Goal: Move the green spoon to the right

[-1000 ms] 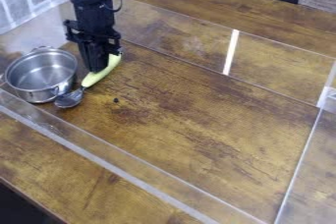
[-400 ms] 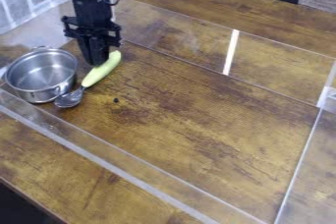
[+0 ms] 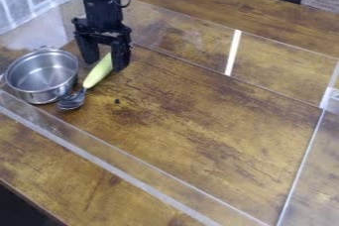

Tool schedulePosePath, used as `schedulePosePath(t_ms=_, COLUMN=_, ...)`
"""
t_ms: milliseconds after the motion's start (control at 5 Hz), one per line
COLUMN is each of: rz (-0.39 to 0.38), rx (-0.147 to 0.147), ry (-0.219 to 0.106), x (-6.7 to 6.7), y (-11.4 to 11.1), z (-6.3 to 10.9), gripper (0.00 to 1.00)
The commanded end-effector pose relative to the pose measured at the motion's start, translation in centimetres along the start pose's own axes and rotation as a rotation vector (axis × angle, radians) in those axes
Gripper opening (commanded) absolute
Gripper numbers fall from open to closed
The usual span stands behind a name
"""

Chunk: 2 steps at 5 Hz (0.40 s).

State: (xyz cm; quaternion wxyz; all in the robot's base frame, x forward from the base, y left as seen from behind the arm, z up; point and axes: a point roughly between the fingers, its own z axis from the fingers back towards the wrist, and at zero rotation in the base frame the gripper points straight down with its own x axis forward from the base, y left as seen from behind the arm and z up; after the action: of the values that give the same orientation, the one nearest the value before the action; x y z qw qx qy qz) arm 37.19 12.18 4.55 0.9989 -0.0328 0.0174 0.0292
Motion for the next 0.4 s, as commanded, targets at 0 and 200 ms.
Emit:
schedulePosePath(t_ms=0, rz=0.014, rx=0.016, ry=-0.051, x=0.73, y=0.56, z=1.96, gripper=0.00)
schedulePosePath(t_ms=200, rz=0.038, rx=0.017, ry=-0.054, x=0.67, y=1.17, z=2.44, gripper=0.00)
